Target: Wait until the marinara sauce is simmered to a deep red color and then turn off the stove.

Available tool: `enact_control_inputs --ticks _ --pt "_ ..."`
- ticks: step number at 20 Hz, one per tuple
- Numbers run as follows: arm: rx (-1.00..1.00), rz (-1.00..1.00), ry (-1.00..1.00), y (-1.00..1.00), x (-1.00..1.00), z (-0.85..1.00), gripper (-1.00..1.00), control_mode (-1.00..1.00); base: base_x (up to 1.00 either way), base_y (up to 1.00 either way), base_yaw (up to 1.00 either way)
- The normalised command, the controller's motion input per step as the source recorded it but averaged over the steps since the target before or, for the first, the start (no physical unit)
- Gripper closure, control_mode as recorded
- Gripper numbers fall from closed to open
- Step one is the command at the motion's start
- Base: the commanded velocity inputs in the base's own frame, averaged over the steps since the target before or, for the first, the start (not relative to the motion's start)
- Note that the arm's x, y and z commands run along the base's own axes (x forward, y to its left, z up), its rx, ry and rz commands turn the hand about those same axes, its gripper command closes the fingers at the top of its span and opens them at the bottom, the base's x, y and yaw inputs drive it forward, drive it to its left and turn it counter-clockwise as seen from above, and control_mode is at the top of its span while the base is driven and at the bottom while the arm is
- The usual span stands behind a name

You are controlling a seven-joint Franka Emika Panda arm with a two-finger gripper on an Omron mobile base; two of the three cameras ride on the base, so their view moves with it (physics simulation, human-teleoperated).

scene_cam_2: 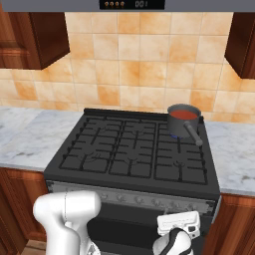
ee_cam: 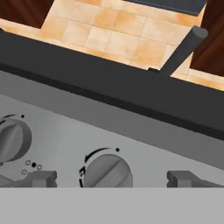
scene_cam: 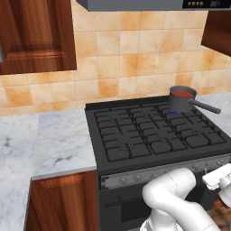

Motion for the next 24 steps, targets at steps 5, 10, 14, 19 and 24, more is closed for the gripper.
enact_control_inputs --ticks 5,10,14,19,24 --pt "-0.07 0.0 -0.01 0.0 0.15 -0.03 -1.0 -1.0 0.0 0.0 0.0" --pt "-0.06 0.0 0.0 0.0 0.21 -0.06 -1.0 -1.0 0.0 0.0 0.0" --pt "-0.06 0.0 0.0 0.0 0.15 -0.12 -1.0 -1.0 0.0 0.0 0.0" --pt "-0.06 0.0 0.0 0.0 0.05 -0.11 -1.0 -1.0 0.0 0.0 0.0" --pt "-0.01 0.0 0.0 0.0 0.0 0.0 -1.0 -1.0 0.0 0.0 0.0"
